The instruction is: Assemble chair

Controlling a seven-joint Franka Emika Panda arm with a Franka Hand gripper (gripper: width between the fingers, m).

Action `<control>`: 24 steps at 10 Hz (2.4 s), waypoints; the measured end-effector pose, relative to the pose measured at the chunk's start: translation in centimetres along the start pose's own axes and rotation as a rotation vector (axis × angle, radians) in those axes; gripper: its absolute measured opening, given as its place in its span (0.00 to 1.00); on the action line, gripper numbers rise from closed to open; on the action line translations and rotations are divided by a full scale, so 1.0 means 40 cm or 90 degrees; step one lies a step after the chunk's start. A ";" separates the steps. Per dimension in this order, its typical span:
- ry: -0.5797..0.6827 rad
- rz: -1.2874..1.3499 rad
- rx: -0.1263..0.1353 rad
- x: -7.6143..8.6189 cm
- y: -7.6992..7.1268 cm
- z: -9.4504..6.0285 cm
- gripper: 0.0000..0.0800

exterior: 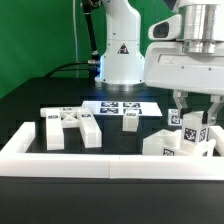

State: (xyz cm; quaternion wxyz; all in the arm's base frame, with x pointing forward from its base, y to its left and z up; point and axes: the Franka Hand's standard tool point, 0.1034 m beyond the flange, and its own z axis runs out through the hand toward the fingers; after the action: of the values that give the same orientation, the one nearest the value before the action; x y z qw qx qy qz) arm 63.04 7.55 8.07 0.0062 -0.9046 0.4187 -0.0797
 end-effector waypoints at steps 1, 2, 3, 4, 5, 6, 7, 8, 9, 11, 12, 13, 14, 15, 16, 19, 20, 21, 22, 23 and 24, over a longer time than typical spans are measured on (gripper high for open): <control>0.000 0.006 0.000 0.000 0.000 0.000 0.37; -0.001 0.000 0.000 -0.002 -0.001 0.000 0.37; 0.000 -0.002 0.001 -0.001 -0.002 -0.001 0.64; 0.001 -0.035 0.007 -0.001 -0.009 -0.017 0.64; 0.001 -0.069 0.012 0.000 -0.009 -0.038 0.78; -0.001 -0.100 0.014 -0.002 0.005 -0.051 0.81; -0.005 -0.124 0.014 -0.005 0.023 -0.061 0.81; -0.007 -0.141 0.016 -0.003 0.037 -0.073 0.81; -0.009 -0.139 0.016 -0.006 0.050 -0.082 0.81; -0.009 -0.140 0.014 -0.007 0.049 -0.077 0.81; -0.009 -0.140 0.014 -0.007 0.049 -0.077 0.81; -0.010 -0.141 0.014 -0.007 0.049 -0.076 0.81; -0.010 -0.143 0.014 -0.008 0.051 -0.075 0.81; 0.001 -0.191 0.027 -0.011 0.075 -0.081 0.81; 0.004 -0.236 0.032 -0.014 0.142 -0.082 0.81; 0.008 -0.304 0.017 0.025 0.277 -0.041 0.81; 0.005 -0.301 0.017 0.021 0.272 -0.042 0.81; 0.006 -0.304 0.017 0.020 0.270 -0.041 0.81; 0.005 -0.303 0.016 0.020 0.271 -0.040 0.81; 0.005 -0.305 0.016 0.021 0.272 -0.040 0.81; 0.000 -0.318 0.021 0.033 0.295 -0.036 0.81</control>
Offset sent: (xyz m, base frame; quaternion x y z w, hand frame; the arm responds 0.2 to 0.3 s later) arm -0.0127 0.0028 0.0258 -0.0055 -0.0001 -0.0915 0.9958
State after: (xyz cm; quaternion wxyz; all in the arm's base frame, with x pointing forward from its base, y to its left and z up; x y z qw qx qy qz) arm 54.72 -1.02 8.75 0.0010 -0.9799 0.1805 -0.0853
